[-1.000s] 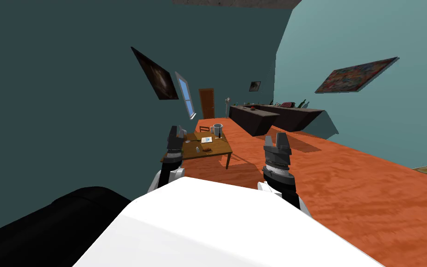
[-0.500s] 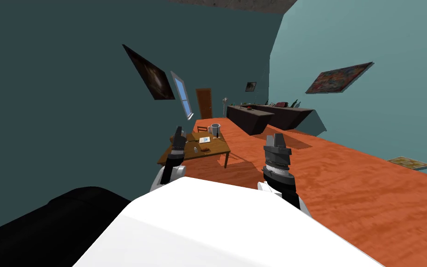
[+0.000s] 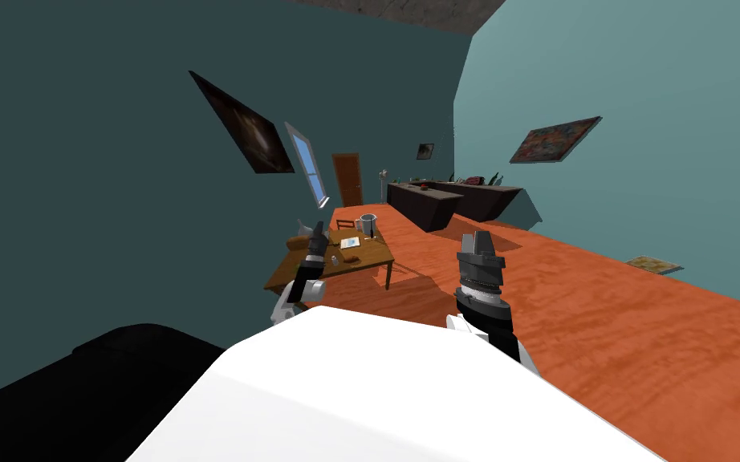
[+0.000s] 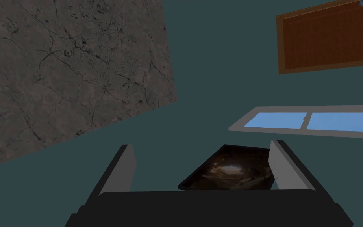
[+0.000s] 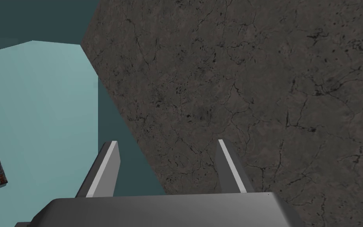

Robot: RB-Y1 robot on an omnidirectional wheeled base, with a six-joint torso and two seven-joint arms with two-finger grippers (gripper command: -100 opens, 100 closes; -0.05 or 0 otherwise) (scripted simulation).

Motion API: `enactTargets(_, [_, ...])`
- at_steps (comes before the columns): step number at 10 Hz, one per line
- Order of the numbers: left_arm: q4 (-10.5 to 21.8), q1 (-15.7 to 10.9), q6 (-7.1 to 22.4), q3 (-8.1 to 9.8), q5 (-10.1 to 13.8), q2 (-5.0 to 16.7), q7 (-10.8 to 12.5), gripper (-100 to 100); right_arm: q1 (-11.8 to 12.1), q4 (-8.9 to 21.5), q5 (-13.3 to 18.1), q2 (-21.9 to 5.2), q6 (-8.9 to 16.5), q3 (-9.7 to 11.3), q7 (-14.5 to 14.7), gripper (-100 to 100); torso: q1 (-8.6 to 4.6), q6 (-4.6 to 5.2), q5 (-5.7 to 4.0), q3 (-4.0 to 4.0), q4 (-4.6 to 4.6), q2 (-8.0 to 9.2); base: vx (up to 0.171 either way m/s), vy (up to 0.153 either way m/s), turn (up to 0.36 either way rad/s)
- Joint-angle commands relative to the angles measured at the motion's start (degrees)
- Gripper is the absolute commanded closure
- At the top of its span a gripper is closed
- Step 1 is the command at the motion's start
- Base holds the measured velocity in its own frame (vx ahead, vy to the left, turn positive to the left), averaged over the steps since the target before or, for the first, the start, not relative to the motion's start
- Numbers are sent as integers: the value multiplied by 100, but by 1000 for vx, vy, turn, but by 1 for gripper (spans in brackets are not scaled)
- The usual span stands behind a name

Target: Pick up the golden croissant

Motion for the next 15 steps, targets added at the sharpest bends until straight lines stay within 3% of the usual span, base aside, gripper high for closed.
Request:
enactTargets(1, [98,-57,177,-42,29,-31,-45,-100,0,0,0,0,0,0,0,0,0,0,0,0,0,0,-8,-5,-29])
enactTargets(4, [643,-459,760,11,312,15,-118,-100,0,0,0,0,0,0,0,0,1,1,1,-2,-1,-3,-9,-5,-122])
enactTargets(7, [856,-598,1063,36,411,24,-144,-100,0,0,0,0,0,0,0,0,4,-1,1,-1,0,-3,-5,1,-60])
enactTargets(9, [1213,-877,1445,99,613,33,-200,-100,0,0,0,0,0,0,0,0,4,-1,1,-2,-1,-4,-1,6,-120])
enactTargets(12, [1513,-1016,1796,137,715,35,-230,-100,0,0,0,0,0,0,0,0,8,-2,2,-3,-1,-6,2,11,-60])
enactTargets(13, [1684,-1154,2048,180,817,34,-260,-100,1,0,0,0,0,-1,0,0,8,-4,2,-3,-1,-5,6,14,-90])
enactTargets(14, [1745,-1154,2048,180,817,34,-260,-100,1,0,0,0,0,0,0,0,9,-2,2,-3,-1,-6,6,16,-49])
enactTargets(15, [1888,-1290,2302,228,919,32,-291,-100,1,0,0,0,0,-1,0,0,9,-4,2,-3,-1,-6,9,17,-103])
